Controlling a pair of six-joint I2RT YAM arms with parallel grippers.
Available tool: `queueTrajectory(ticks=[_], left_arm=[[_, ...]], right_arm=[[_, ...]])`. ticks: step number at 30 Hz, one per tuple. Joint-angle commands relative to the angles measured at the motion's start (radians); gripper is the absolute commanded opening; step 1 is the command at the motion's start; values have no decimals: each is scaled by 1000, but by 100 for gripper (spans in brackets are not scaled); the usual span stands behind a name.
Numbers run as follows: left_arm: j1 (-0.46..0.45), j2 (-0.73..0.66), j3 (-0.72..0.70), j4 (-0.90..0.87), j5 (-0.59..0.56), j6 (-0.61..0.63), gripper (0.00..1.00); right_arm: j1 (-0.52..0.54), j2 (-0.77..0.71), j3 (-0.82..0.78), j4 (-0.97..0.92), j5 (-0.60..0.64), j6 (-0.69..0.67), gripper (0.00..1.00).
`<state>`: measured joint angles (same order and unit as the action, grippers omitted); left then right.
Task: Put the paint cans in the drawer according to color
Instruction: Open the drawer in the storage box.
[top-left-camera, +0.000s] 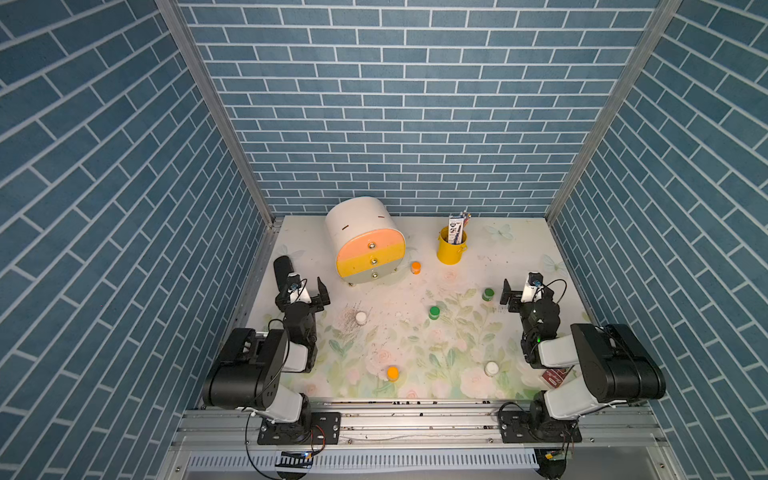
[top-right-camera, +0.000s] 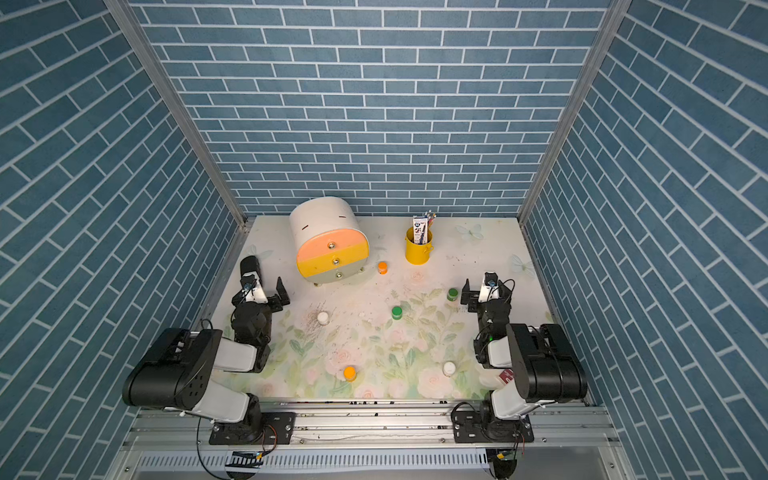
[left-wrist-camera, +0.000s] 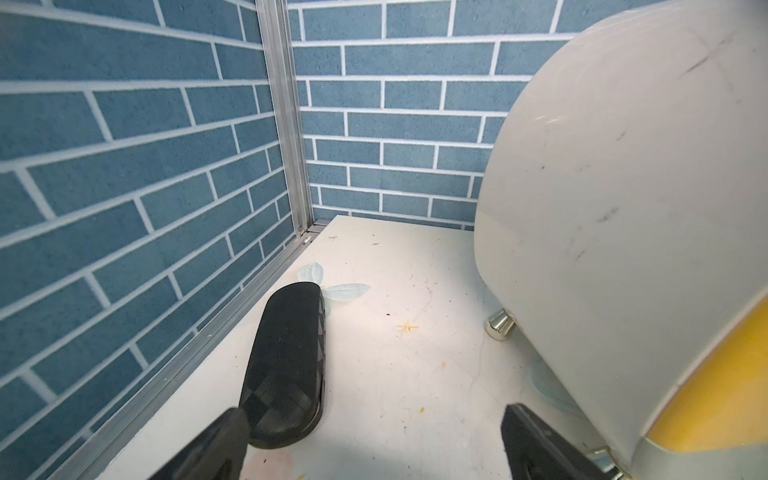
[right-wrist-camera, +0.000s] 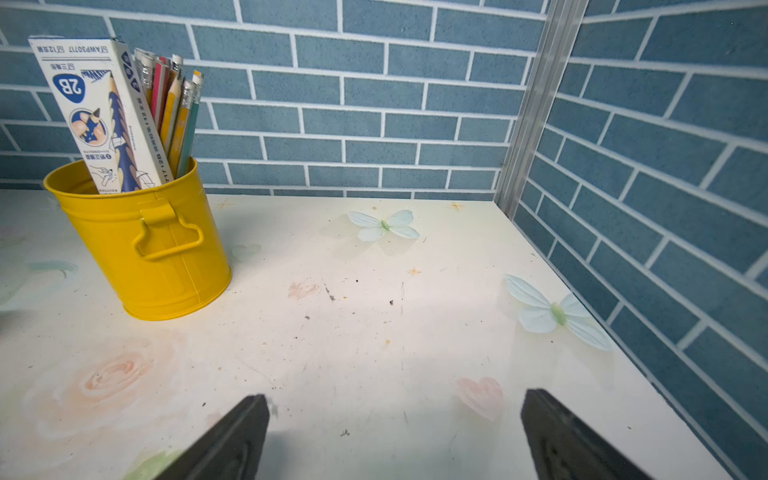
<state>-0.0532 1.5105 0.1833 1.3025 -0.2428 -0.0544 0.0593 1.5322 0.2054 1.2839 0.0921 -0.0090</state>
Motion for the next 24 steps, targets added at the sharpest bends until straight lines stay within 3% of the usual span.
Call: queueTrajectory(ticks=[1, 16, 18, 21, 24], left_arm=[[-6, 2, 9, 12, -6, 7, 100], [-5, -6, 9, 9, -4, 11, 100], [-7, -58, 42, -96, 25, 22, 100], [-10, -147, 140, -351, -40, -17, 100], [-10, -236, 162, -439, -64, -66, 100]], right_arm=[[-1, 0, 3, 23, -5, -23, 100], [-1, -4, 3, 21, 5, -21, 100], [-2, -38, 16, -26, 19, -14, 100], [-2, -123, 56, -169, 22, -16, 100], [-1, -219, 91, -303, 41, 5, 100]])
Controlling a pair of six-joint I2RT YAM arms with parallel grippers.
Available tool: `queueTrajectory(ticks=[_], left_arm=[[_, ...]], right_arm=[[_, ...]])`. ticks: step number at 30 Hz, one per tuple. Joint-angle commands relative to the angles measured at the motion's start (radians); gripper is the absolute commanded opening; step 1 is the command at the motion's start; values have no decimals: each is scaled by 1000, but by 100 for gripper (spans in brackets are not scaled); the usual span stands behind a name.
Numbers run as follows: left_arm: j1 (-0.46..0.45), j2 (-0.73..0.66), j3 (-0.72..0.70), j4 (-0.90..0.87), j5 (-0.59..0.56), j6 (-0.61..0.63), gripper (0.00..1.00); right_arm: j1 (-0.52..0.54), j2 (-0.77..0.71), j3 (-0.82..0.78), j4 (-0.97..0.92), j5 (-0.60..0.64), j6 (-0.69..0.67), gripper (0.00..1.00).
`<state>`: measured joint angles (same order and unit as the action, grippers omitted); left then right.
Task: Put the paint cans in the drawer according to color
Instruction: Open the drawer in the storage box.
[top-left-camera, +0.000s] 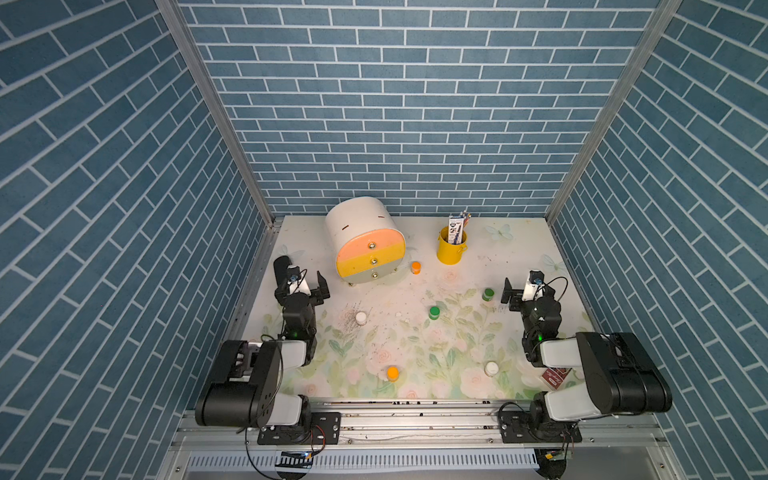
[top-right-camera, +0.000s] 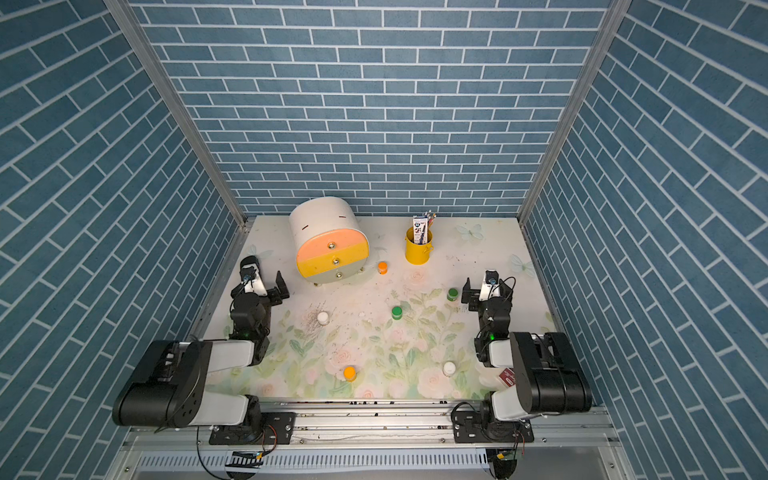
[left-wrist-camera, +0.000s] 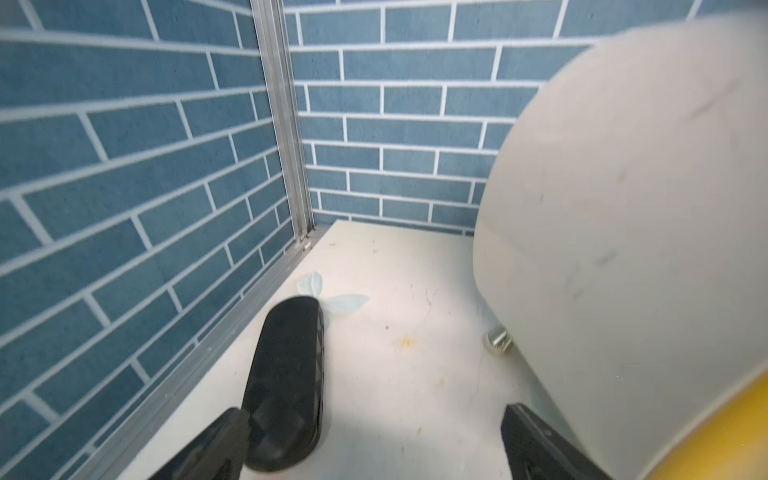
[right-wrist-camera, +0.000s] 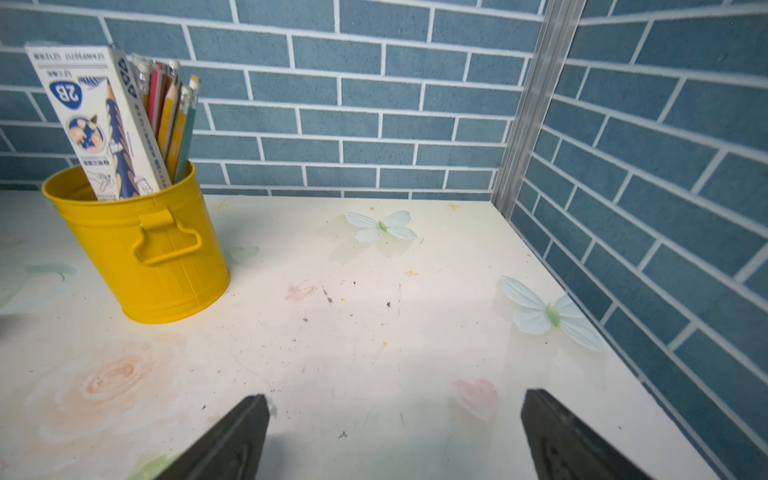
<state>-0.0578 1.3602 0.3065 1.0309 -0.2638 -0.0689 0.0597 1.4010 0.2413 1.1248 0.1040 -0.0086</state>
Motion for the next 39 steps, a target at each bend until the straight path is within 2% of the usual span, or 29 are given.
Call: queueTrajectory(ticks=[1, 6, 9, 11, 15, 18, 23, 26, 30, 39], left_arm=[[-5, -125, 48, -209, -55, -87, 100], [-5, -249, 227, -558, -114, -236, 100], [-5, -298, 324, -686, -100, -269, 100], [-4, -321, 385, -757, -64, -284, 100], [-4, -302, 530, -902, 46, -287, 100], [-4, -285, 598, -950, 110, -292, 100], [2, -231, 724, -1032, 230, -255, 100], [19, -174, 783, -1048, 280, -239, 100], [70, -62, 887, -1071, 406, -248, 100], [190, 191, 1092, -1097, 619, -308, 100]], right_arm=[[-1, -130, 74, -206, 44, 43, 100], [-1, -317, 203, -540, 13, 288, 100], [0, -392, 293, -711, -125, 362, 100], [3, -416, 331, -745, -240, 385, 100], [60, -419, 356, -726, -289, 447, 95], [156, -378, 406, -746, -264, 436, 92], [371, -247, 548, -803, -186, 395, 87], [488, -174, 612, -793, -117, 383, 83], [620, -80, 681, -768, -62, 353, 81], [829, 119, 866, -792, 32, 306, 80]])
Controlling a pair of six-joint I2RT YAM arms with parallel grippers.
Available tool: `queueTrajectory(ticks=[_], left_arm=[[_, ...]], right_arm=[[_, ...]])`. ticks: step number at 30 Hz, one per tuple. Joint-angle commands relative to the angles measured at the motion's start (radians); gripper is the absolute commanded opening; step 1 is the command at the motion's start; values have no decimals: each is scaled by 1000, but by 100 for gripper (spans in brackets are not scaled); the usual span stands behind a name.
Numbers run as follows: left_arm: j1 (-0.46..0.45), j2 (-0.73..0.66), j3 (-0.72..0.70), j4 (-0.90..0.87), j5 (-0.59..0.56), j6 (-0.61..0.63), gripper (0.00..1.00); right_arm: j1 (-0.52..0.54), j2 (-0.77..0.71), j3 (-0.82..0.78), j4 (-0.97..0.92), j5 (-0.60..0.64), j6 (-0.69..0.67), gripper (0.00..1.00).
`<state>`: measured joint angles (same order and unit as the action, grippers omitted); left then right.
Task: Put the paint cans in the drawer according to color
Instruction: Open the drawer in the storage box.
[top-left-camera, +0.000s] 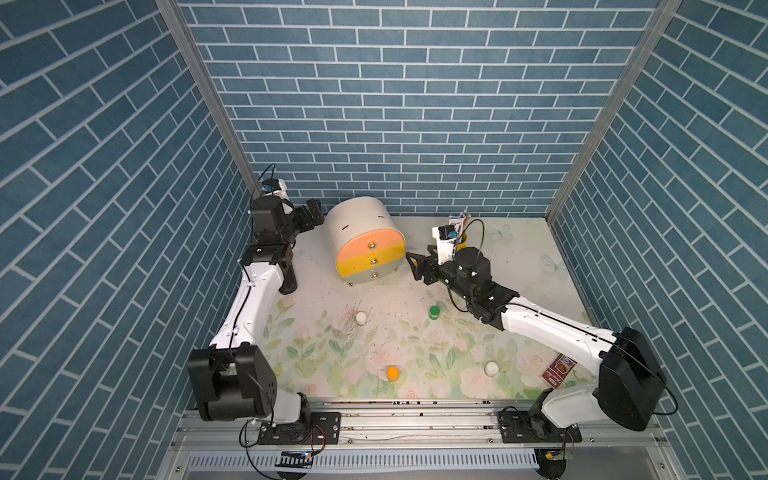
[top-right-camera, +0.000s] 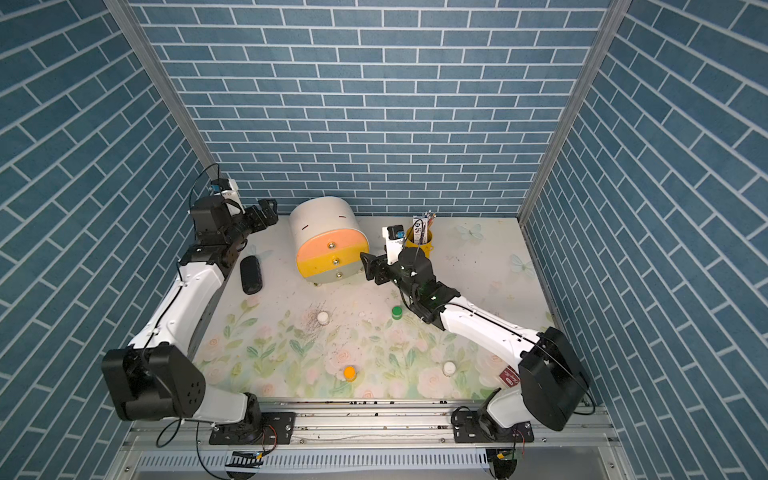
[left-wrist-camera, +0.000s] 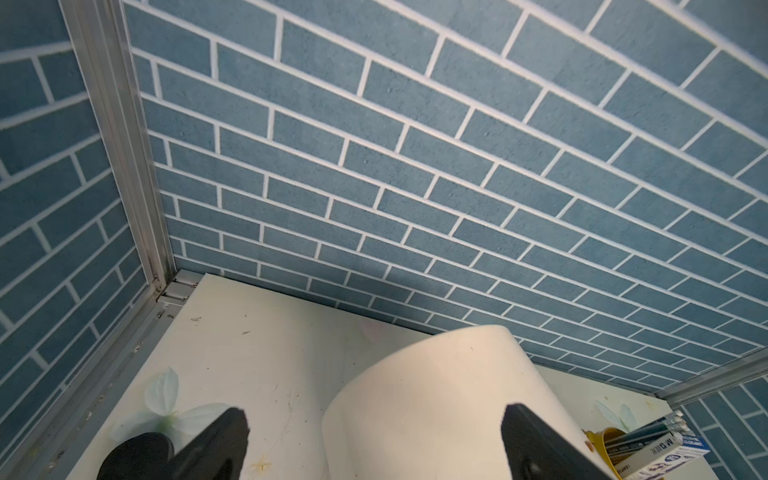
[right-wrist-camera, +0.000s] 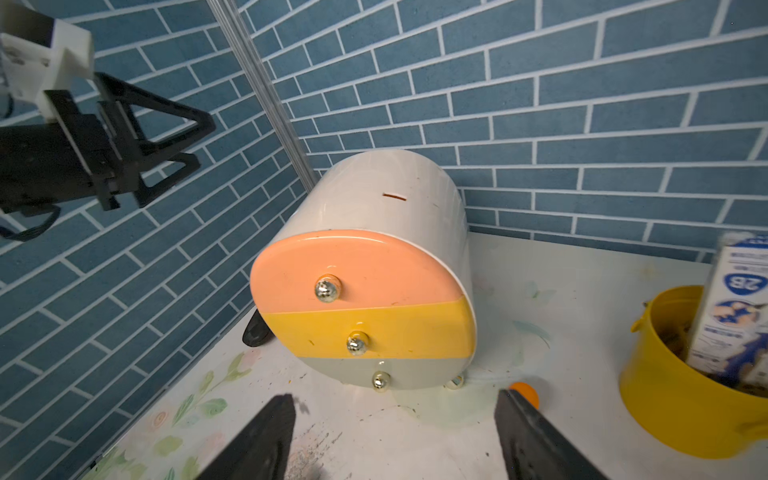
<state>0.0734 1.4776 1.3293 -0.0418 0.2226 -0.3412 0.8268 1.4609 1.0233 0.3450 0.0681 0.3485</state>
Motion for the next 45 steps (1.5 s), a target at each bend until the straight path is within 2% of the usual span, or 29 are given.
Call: queueTrajectory(ticks=[1, 7, 13, 18, 27, 34, 45], left_arm=[[76, 103, 91, -24, 162, -48, 100], [126, 293, 272, -89, 267, -76, 100], [134, 493, 500, -186, 333, -83, 100], [132, 600, 611, -193, 393, -110, 100], [125, 684, 677, -167, 458, -121, 100], [106, 707, 693, -102, 525, -144, 100], [70, 725, 702, -66, 555, -137, 100]], right_arm=[[77, 77, 103, -17, 74, -58, 80], [124, 172, 193, -32, 104, -74, 80], [130, 262, 286, -63, 125, -74, 80], [131, 325, 344, -81, 155, -71, 77], [133, 445, 480, -128, 165, -57, 67], [133, 499, 542, -155, 185, -52, 53], [130, 527, 576, -183, 223, -60, 50]])
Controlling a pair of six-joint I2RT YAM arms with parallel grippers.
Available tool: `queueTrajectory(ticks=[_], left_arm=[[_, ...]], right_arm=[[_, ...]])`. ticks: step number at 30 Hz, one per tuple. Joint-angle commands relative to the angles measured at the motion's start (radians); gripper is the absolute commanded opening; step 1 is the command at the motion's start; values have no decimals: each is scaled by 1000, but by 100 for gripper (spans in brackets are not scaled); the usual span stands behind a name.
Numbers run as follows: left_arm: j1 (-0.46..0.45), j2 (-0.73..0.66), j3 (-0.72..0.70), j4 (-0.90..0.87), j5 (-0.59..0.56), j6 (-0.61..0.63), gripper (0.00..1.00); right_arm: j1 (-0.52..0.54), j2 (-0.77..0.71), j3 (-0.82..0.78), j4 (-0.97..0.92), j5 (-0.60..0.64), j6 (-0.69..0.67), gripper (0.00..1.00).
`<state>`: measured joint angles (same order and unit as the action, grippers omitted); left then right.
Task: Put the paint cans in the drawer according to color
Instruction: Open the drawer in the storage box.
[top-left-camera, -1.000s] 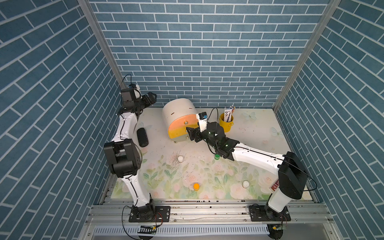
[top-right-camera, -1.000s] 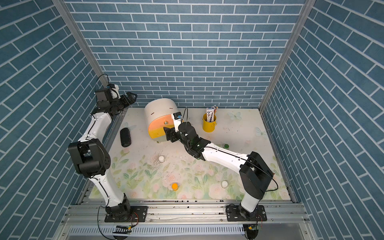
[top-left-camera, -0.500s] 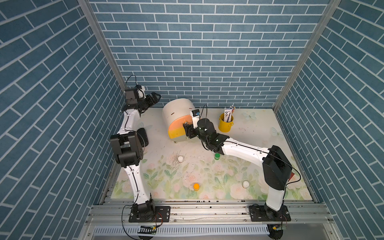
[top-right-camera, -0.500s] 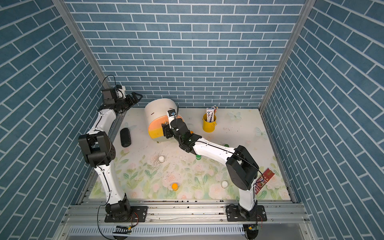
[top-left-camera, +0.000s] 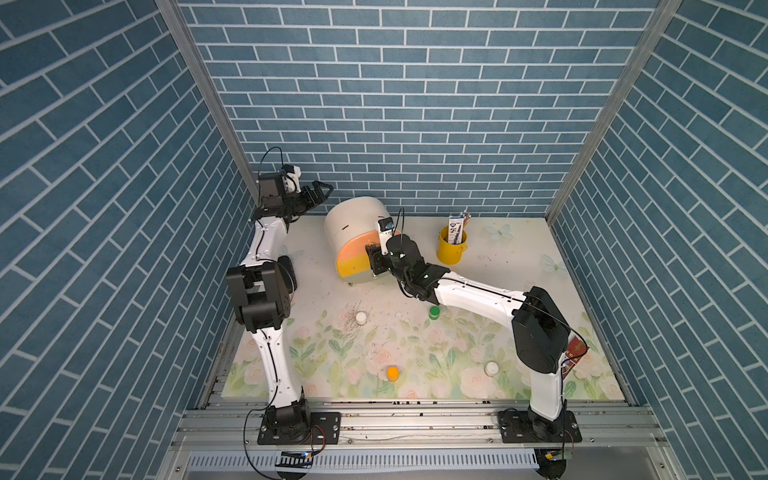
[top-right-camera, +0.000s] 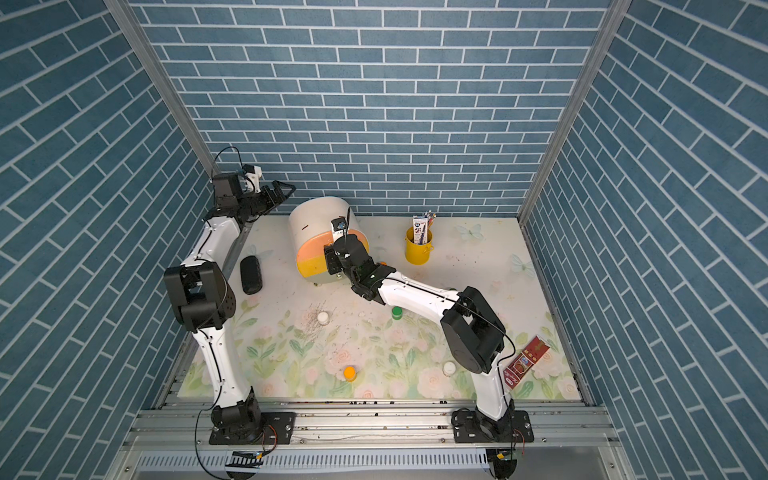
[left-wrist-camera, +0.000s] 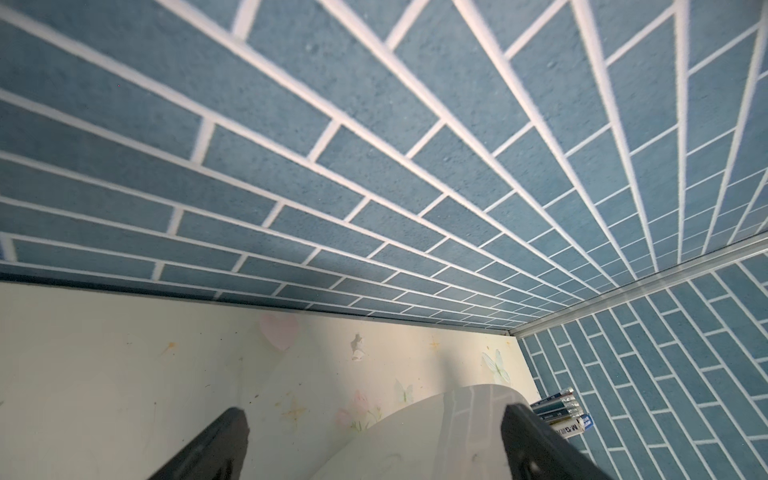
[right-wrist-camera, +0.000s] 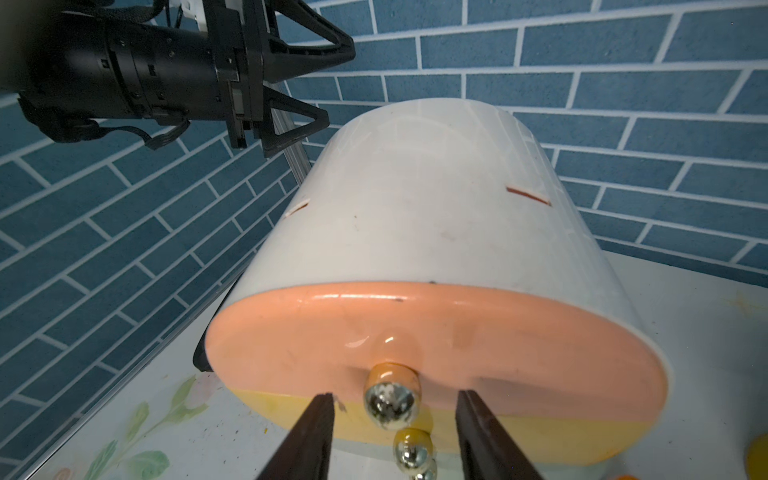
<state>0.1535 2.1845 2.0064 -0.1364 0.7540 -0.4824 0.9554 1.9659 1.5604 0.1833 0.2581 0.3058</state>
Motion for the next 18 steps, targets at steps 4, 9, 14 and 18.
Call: queueTrajectory(ticks=[4, 9, 14, 18], left_arm=[[-12, 20, 25, 34, 26, 5, 100], [-16, 21, 24, 40, 28, 6, 100], [-20, 29, 22, 45, 34, 7, 100], [-23, 32, 20, 46, 40, 7, 100]], right_arm=[[3, 28, 42, -25, 38, -18, 45], [2, 42, 55, -26, 29, -17, 42], [2, 60, 68, -30, 26, -16, 41], [3, 66, 73, -30, 24, -14, 41]])
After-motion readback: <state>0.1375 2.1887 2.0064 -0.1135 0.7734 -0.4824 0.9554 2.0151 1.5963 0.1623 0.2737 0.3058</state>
